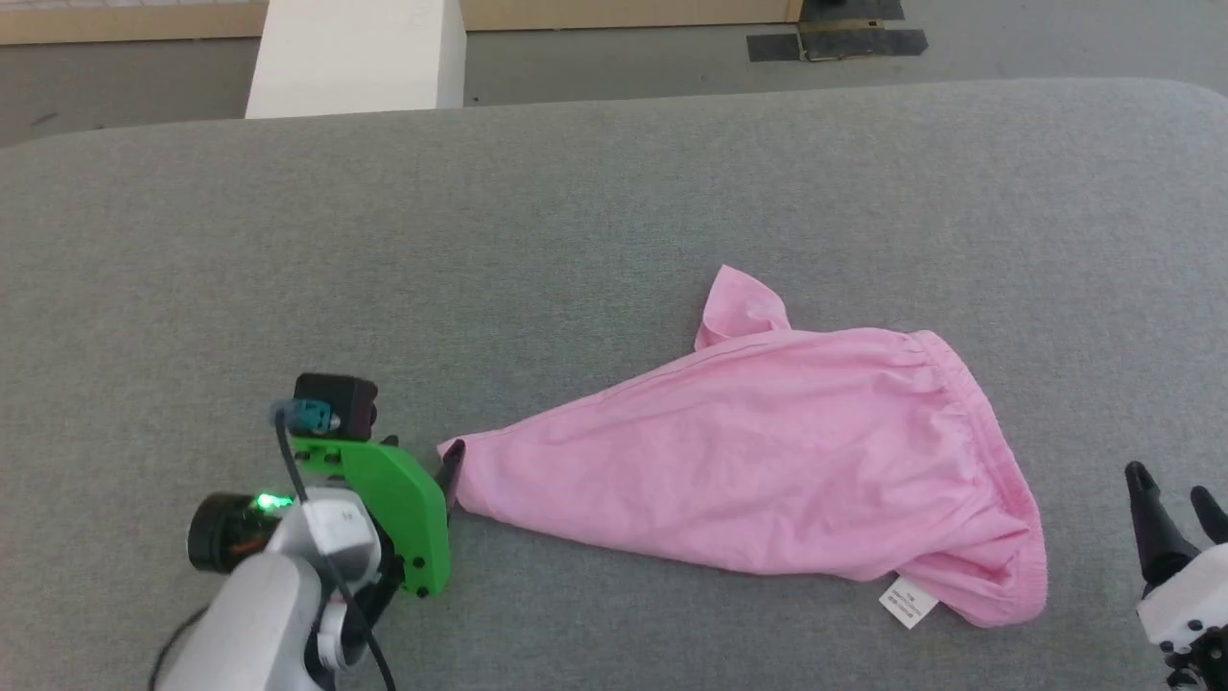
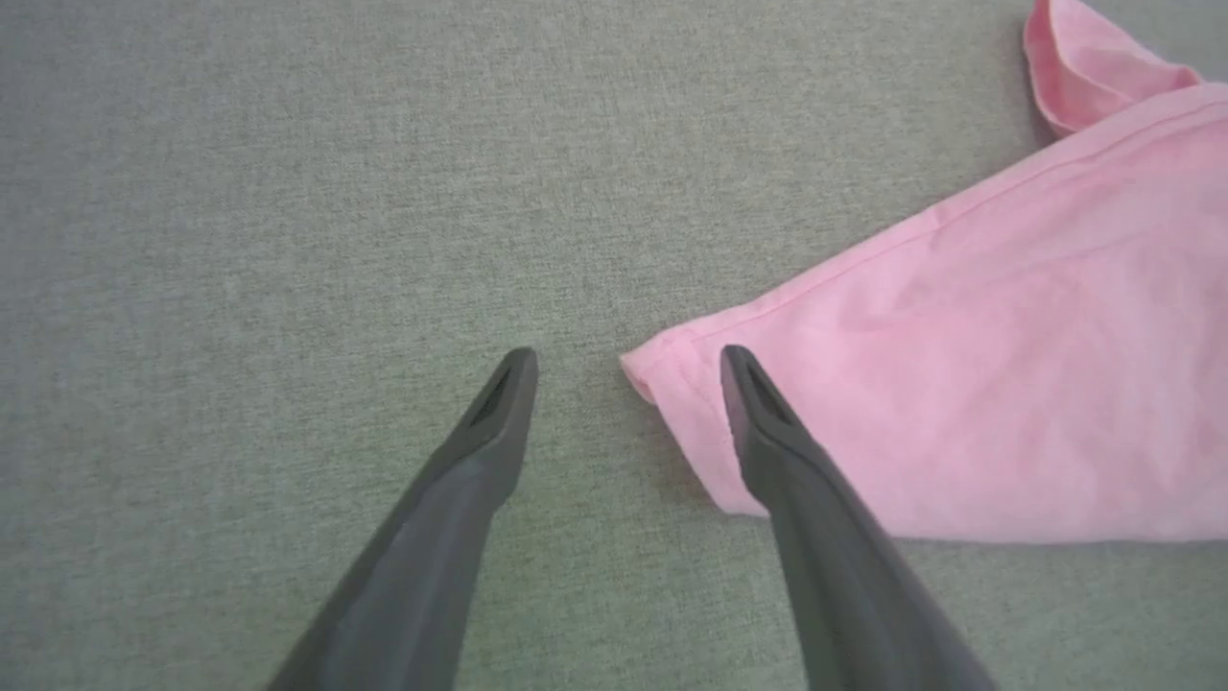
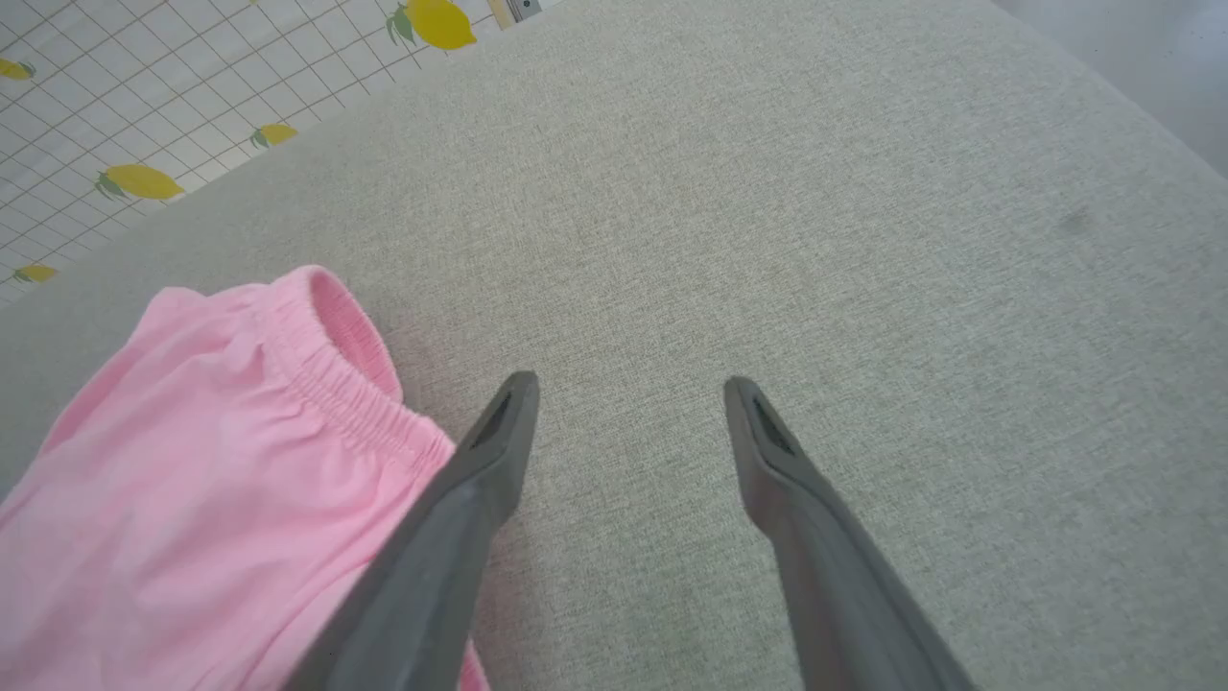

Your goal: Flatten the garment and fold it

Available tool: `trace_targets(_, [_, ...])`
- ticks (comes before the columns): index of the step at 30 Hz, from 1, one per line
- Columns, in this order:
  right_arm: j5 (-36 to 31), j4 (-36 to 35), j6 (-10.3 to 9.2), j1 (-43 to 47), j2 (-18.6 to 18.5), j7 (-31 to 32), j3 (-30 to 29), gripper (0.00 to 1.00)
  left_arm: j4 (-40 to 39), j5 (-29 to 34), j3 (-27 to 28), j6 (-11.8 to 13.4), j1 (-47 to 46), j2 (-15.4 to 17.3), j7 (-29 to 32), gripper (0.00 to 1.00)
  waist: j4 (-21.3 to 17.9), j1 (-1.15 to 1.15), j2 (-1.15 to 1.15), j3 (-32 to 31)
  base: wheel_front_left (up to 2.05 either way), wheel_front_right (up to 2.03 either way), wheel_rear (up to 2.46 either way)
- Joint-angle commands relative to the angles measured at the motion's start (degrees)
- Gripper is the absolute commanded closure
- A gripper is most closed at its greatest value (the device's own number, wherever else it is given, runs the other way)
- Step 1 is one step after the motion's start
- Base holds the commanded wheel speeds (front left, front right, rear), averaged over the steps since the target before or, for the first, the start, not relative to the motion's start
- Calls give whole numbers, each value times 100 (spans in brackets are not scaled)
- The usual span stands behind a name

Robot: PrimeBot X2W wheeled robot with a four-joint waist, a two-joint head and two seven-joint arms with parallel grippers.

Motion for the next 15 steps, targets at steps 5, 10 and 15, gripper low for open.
trace_targets(5, [124, 72, -9, -82, 2, -112, 163, 0, 299, 53, -202, -139, -397, 149, 505, 0, -205, 0, 0, 156, 0, 0, 0])
trace_targets(10, [163, 140, -9, -92, 2, -228, 240, 0, 731, -23, -319, -246, -421, 177, 763, 56, -317, 0, 0, 240, 0, 0, 0])
trace_targets(15, [57, 77, -9, -135, 2, -249, 274, 0, 776, -222, -192, -302, -379, 38, 385, 100, -295, 0, 0, 276, 0, 0, 0])
